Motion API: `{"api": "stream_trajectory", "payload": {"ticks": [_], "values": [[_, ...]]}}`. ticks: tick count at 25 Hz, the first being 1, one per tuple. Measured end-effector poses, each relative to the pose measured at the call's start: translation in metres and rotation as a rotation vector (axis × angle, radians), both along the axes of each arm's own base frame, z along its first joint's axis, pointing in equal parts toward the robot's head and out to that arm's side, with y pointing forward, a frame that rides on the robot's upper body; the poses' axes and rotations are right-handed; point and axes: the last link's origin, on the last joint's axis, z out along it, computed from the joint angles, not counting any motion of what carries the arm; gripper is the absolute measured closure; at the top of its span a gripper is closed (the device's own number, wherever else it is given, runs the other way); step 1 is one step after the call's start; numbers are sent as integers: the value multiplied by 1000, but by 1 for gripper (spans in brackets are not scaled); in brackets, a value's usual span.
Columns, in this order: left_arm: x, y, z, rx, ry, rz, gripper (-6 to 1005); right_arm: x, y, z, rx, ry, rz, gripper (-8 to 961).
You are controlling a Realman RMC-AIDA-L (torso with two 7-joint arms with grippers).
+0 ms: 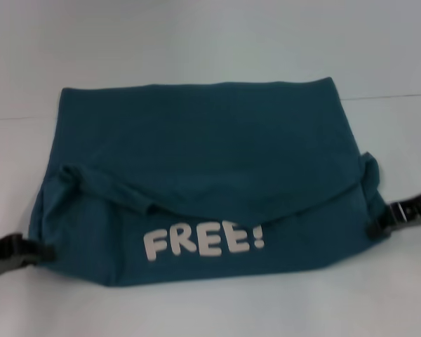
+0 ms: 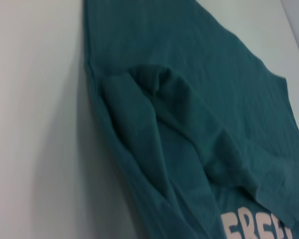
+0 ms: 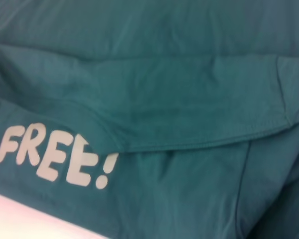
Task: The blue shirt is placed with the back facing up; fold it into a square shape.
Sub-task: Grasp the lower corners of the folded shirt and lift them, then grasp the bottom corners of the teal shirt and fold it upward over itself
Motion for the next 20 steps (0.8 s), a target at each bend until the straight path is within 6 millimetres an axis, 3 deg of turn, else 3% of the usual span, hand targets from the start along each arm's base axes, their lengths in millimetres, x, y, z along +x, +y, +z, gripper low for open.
{"api": "stream_trajectory", "payload": {"ticks": [5, 12, 16, 20], "values": [[-6, -31, 6, -82, -30, 3, 962, 8, -24, 0, -103, 34, -39, 908], [-7, -58, 12, -202, -50, -2, 963, 10, -48, 1, -222, 84, -67, 909], [-7, -67, 17, -233, -67, -3, 963, 8, -55, 4, -242, 131, -53, 909], [2, -64, 35, -217, -103, -70, 962, 2, -52, 19, -194, 232, 5, 908]]}}
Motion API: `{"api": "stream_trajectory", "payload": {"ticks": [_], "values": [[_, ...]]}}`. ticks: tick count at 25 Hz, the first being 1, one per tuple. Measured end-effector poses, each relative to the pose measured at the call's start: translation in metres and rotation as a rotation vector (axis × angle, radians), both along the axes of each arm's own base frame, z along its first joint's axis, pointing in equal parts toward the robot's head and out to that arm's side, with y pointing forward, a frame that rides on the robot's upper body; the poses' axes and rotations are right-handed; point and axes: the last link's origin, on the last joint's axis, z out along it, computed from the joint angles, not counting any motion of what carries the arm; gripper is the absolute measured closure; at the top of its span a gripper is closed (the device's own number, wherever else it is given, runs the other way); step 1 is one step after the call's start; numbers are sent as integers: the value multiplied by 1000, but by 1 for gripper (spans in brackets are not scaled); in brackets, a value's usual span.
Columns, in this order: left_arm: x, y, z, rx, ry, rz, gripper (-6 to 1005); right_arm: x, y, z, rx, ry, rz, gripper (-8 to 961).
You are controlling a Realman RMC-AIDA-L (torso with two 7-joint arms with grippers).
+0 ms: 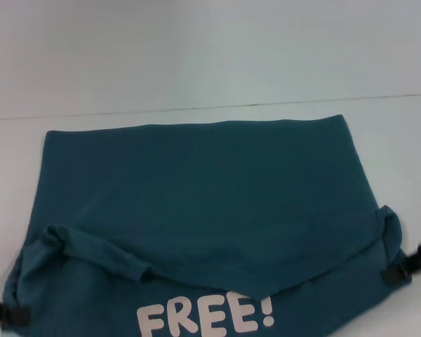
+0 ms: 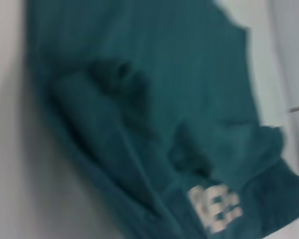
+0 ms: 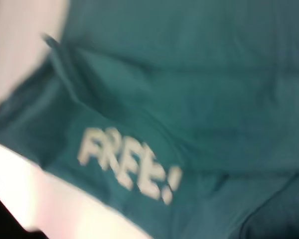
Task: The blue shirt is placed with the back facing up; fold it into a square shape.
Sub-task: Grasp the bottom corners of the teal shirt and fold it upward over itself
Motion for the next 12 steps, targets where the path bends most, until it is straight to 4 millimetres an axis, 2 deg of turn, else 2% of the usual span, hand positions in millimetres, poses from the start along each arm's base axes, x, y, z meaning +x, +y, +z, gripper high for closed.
{"api": "stream_trajectory", "payload": {"ticks": [7, 12], "values": [[16, 24, 33, 55, -16, -50, 962, -8, 18, 43, 179, 138, 27, 909], [30, 41, 43, 51, 1, -55, 963, -13, 21, 58, 224, 198, 23, 909]]}}
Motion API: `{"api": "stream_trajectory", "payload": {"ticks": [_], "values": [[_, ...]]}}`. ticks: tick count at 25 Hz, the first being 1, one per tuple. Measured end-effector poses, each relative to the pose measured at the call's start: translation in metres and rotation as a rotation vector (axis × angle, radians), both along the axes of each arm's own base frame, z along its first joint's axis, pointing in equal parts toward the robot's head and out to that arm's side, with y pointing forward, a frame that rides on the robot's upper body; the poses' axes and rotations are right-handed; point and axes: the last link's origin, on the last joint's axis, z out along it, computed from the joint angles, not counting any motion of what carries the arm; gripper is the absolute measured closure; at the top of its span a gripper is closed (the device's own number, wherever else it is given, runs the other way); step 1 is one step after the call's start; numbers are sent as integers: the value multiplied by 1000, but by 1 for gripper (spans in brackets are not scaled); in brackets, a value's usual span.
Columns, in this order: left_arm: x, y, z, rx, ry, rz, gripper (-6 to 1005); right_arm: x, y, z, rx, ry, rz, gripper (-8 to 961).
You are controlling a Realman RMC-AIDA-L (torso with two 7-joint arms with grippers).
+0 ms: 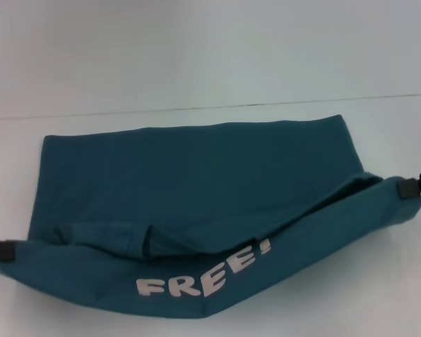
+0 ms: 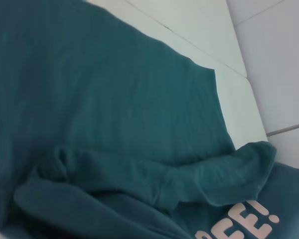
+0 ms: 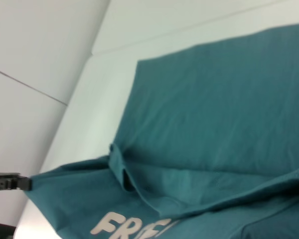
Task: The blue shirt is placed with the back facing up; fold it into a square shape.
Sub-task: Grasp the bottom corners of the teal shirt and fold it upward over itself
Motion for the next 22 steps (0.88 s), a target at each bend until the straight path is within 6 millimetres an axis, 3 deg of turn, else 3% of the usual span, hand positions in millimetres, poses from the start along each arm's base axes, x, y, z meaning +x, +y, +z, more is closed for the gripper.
{"api": "stream_trajectory", "payload": {"ticks": [8, 14, 22], "values": [[9, 17, 15, 51, 23, 9, 962, 0, 5, 24, 120, 69, -18, 908], [7, 25, 10, 66, 48, 40, 963, 19, 10, 16, 138, -2, -111, 908], [8, 43, 6, 112, 76, 78, 962, 27, 24, 10, 204, -35, -174, 908]]}}
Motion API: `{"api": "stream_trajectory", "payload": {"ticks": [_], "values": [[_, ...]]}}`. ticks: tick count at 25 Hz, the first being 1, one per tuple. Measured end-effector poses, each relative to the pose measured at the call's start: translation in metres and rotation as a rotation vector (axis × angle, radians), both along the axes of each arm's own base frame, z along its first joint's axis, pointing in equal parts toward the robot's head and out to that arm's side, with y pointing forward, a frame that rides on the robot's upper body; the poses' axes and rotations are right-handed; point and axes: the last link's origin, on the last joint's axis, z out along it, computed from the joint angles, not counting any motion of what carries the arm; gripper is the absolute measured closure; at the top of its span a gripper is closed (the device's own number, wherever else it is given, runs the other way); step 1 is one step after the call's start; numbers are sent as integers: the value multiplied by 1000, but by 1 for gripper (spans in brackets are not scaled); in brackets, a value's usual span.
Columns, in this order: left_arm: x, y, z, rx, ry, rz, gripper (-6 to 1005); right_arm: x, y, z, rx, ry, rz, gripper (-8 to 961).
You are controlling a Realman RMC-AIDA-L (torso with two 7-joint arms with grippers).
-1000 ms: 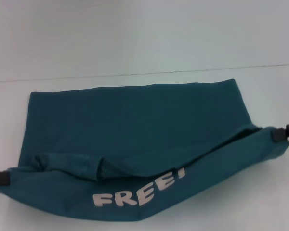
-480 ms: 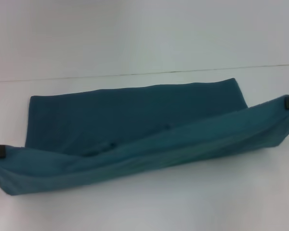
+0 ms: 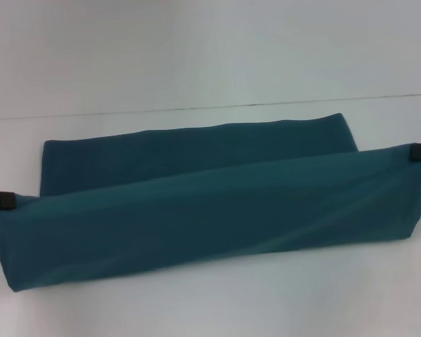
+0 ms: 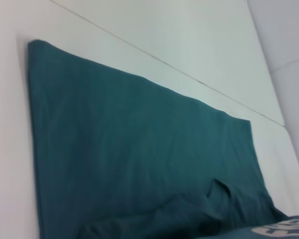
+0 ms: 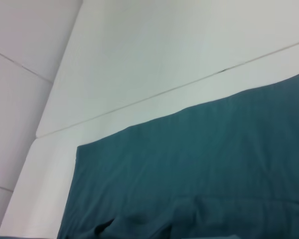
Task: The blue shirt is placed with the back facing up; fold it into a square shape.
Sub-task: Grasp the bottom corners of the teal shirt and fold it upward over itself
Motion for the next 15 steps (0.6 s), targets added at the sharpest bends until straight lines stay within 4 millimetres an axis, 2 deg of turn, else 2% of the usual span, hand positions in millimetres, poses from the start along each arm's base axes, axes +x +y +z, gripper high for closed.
{"api": "stream_trajectory", "payload": {"ticks": [8, 12, 15], "values": [[4, 21, 0, 77, 38, 8, 963, 8, 11, 1, 91, -7, -69, 909], [7, 42, -7, 164, 48, 21, 963, 16, 25, -8, 194, -40, -119, 909], [9, 55, -15, 190, 63, 33, 962, 13, 37, -21, 250, -57, -123, 909]]}}
